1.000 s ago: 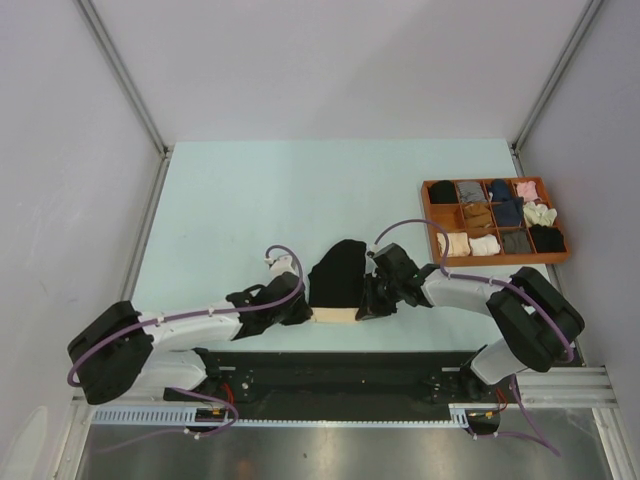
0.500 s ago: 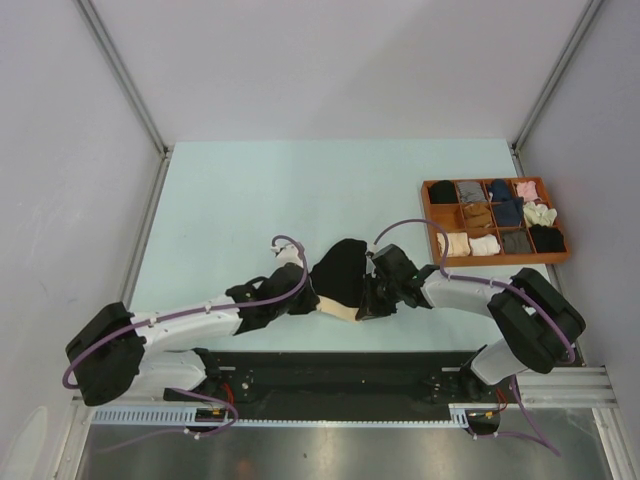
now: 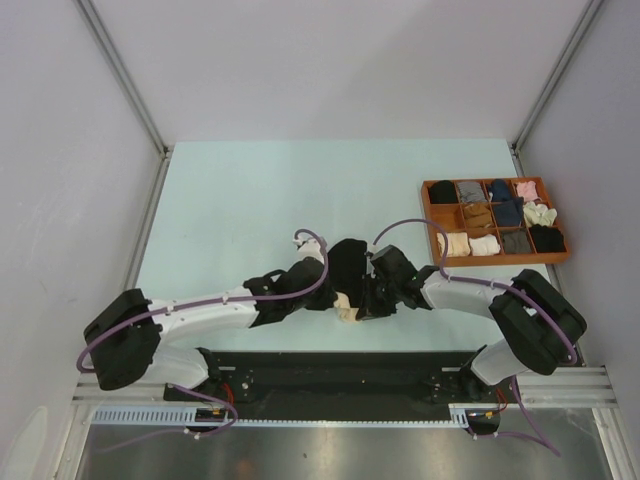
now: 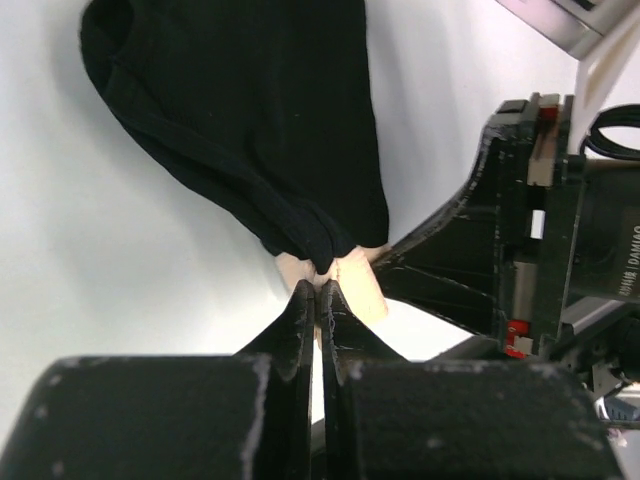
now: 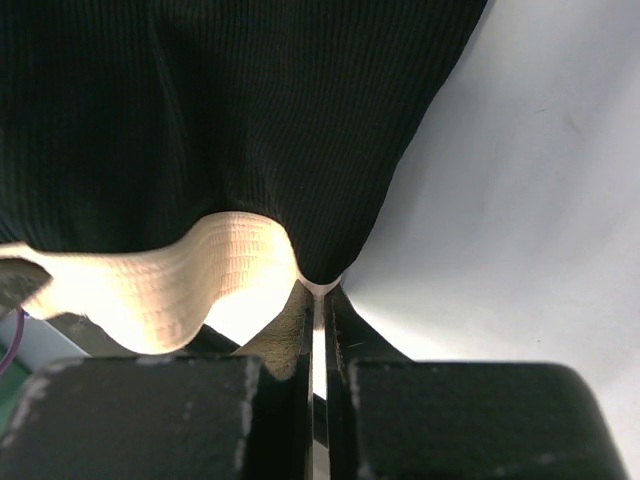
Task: Roll the underwear
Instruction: Fold the underwear at the center of the board.
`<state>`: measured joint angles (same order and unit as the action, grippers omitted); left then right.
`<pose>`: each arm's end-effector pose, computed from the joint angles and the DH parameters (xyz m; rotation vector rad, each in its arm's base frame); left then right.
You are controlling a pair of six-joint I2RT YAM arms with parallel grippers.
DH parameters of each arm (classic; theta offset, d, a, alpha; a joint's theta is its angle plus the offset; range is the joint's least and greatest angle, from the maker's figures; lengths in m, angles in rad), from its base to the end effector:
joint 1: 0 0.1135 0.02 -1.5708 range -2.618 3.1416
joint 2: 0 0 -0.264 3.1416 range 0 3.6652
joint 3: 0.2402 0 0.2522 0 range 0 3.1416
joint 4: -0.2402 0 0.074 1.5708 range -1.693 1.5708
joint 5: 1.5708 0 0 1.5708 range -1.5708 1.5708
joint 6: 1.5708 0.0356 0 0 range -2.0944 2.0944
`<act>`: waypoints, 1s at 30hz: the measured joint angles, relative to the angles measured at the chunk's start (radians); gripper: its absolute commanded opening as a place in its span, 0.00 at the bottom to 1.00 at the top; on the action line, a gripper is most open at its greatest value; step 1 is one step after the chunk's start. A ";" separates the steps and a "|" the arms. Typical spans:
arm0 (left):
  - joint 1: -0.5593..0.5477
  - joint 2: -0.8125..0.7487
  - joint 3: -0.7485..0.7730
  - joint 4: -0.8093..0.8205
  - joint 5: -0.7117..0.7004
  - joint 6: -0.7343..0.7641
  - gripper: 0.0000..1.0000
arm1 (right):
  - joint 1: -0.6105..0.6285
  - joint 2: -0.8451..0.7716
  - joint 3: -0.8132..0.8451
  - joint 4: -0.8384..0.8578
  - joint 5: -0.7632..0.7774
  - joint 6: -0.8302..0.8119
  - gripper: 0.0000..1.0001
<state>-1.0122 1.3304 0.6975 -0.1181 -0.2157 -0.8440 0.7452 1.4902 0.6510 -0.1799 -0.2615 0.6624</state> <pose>0.1494 -0.2246 0.1992 0.0891 2.4017 -0.6792 0.1877 0.1857 0.1421 -0.2184 2.7735 0.7880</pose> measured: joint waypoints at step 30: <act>-0.080 0.333 0.234 -0.071 0.061 0.105 0.00 | -0.023 -0.052 0.000 -0.089 0.071 -0.003 0.30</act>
<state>-1.0920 1.6638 0.9318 -0.1886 -0.1551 -0.7391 0.7223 1.4380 0.6506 -0.2684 -0.1905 0.6594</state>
